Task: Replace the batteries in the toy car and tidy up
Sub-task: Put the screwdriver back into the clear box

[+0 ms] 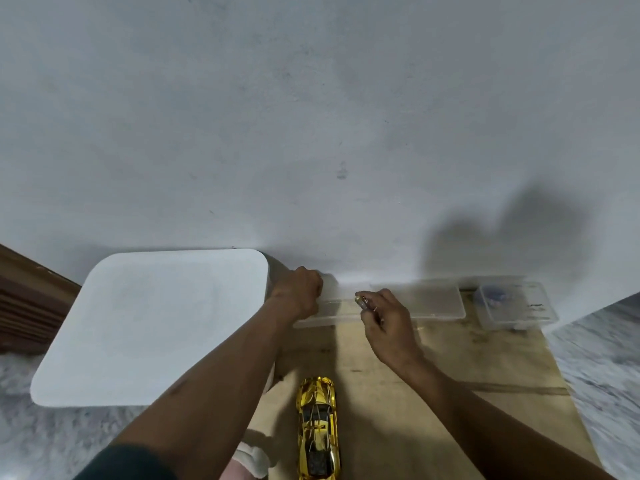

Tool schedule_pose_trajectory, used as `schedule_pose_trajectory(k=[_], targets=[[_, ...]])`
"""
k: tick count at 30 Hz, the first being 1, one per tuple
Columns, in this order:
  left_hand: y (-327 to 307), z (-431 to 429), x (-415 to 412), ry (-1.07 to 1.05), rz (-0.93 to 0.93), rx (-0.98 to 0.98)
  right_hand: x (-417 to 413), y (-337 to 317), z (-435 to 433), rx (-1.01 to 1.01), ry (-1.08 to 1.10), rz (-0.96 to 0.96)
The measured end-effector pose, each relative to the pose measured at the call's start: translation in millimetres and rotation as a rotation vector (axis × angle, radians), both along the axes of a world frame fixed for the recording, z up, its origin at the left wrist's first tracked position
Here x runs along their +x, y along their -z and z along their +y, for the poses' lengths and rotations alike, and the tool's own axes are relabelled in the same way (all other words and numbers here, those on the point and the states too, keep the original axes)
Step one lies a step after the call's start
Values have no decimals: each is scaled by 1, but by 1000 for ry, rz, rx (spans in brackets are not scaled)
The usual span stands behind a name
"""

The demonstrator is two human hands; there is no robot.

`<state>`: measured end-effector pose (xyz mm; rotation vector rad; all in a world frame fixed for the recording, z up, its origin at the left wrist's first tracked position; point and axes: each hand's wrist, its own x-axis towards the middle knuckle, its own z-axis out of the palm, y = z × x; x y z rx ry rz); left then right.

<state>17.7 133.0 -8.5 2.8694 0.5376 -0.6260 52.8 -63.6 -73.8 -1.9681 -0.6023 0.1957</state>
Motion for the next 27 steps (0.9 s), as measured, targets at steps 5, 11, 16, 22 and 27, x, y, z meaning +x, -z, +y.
schedule_pose_trajectory(k=[5, 11, 16, 22, 27], targets=[[-8, 4, 4, -36, -108, 8, -17, -13, 10, 287, 160, 772], [-5, 5, 1, -52, -153, 3, -5, -16, 43, 431, 258, 1265], [-4, 4, 0, -63, -155, -5, 10, -11, 66, 493, 448, 1308], [0, 4, -2, -63, -156, -1, 17, 3, 80, 454, 648, 1205], [1, 4, -2, -55, -143, 17, 18, -4, 80, 512, 645, 1217]])
